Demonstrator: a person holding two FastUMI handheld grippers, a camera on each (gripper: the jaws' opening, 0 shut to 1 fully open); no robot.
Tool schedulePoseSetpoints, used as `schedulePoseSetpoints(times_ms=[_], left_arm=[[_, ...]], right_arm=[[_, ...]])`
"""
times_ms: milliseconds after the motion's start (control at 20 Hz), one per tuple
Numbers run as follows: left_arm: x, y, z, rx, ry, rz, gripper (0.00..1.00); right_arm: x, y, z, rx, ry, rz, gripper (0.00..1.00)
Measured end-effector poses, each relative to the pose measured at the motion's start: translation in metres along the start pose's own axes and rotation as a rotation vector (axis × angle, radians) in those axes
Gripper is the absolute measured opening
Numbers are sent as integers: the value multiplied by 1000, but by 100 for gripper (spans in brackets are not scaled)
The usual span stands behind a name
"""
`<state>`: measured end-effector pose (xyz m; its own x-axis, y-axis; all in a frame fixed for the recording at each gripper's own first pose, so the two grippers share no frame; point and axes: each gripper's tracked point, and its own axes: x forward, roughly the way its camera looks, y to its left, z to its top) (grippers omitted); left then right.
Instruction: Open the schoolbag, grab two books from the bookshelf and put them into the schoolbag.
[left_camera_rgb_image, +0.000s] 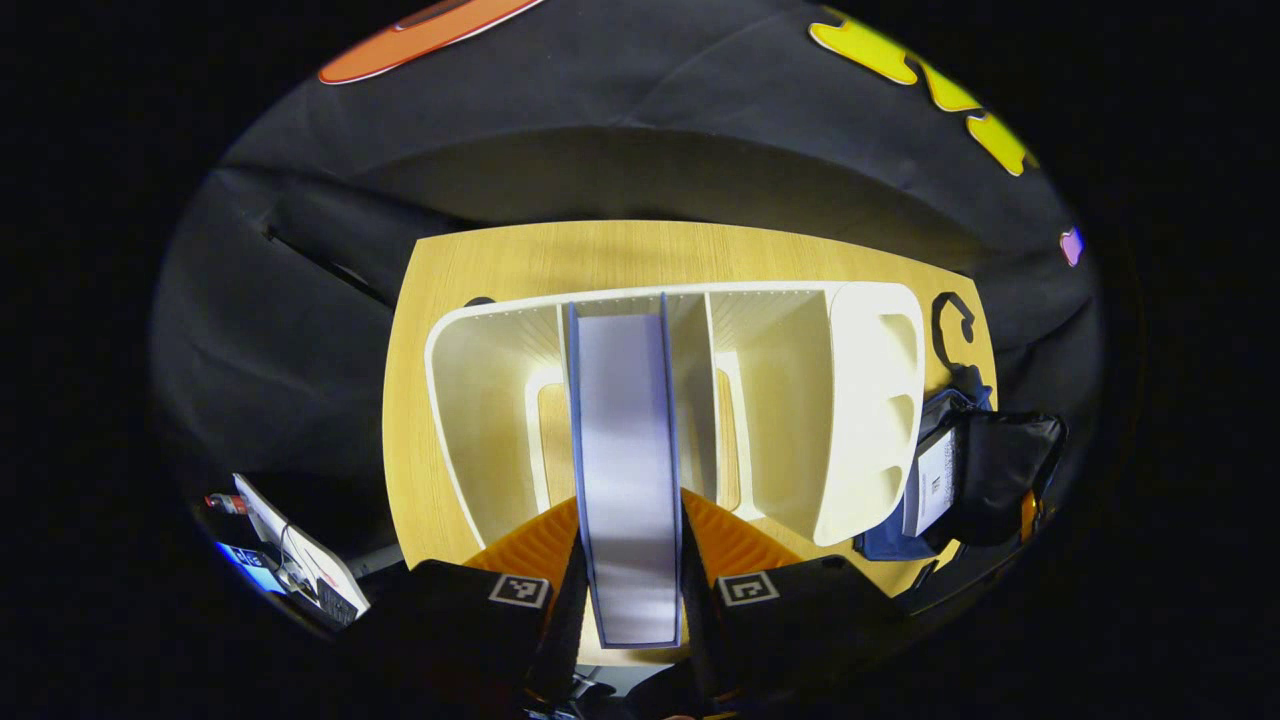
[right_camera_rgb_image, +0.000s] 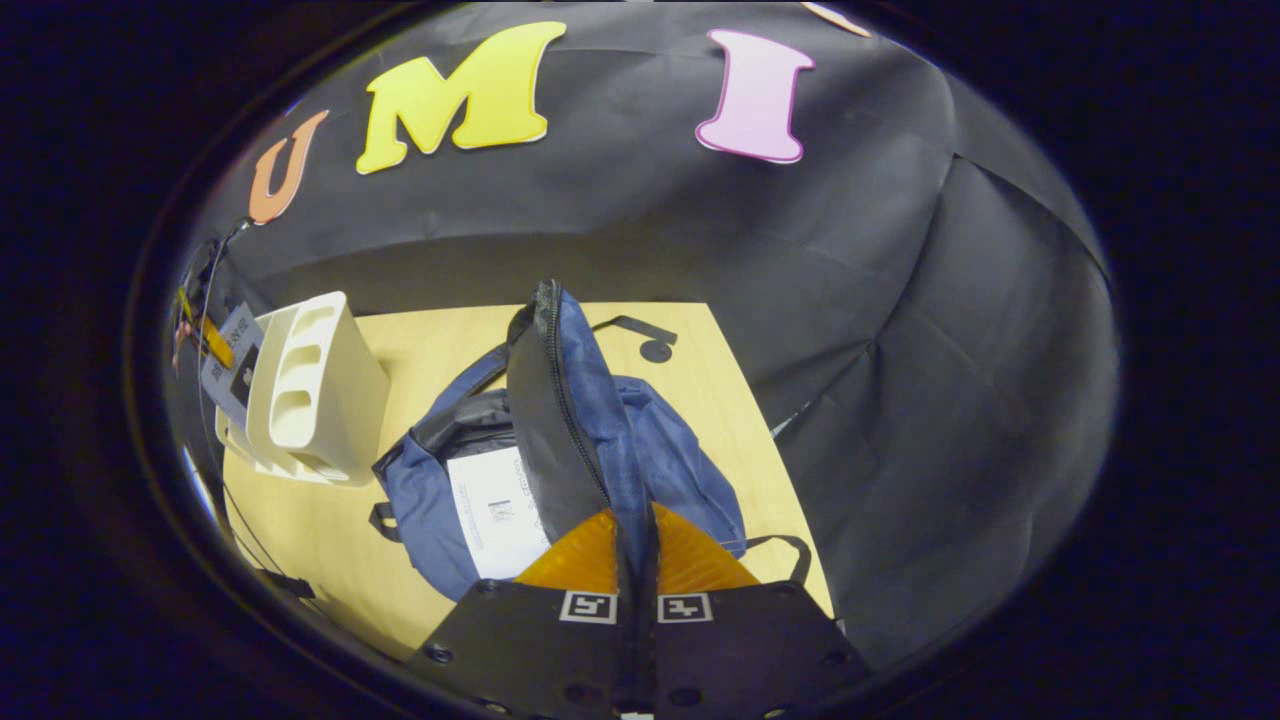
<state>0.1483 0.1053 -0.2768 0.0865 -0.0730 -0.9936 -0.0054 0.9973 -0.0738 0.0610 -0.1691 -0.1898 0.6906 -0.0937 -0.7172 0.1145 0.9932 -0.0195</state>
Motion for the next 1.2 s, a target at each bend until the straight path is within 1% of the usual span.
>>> schedulePoseSetpoints(times_ms=[50,150,350,400,450,550,800,950,1100,1200], left_arm=[[0,-1,0,-3,1,0,46],[-4,0,-5,-5,17,4,45],[-13,-1,-15,-55,12,-4,39],[-19,-1,-18,-69,4,-7,35],[-27,-1,-20,-78,-8,-11,39],[-48,-2,-30,-93,-33,-24,38],[-110,-12,-68,-129,-98,-108,38],[-144,-8,-89,-137,-177,-142,38],[-170,-8,-106,-136,-242,-182,38],[-178,-15,-112,-133,-272,-226,38]], right_arm=[[0,0,-1,0,-1,2,0],[1,0,-1,-1,-2,6,0],[0,1,-1,-10,-10,17,0],[1,1,-1,-13,-12,20,0],[1,1,-1,-14,-14,23,0],[1,2,-1,-16,-18,31,0],[-1,5,-2,-34,-31,52,0],[-3,6,-4,-29,-36,62,0],[-7,6,-4,-31,-42,65,0],[-9,8,-6,-36,-43,66,0]])
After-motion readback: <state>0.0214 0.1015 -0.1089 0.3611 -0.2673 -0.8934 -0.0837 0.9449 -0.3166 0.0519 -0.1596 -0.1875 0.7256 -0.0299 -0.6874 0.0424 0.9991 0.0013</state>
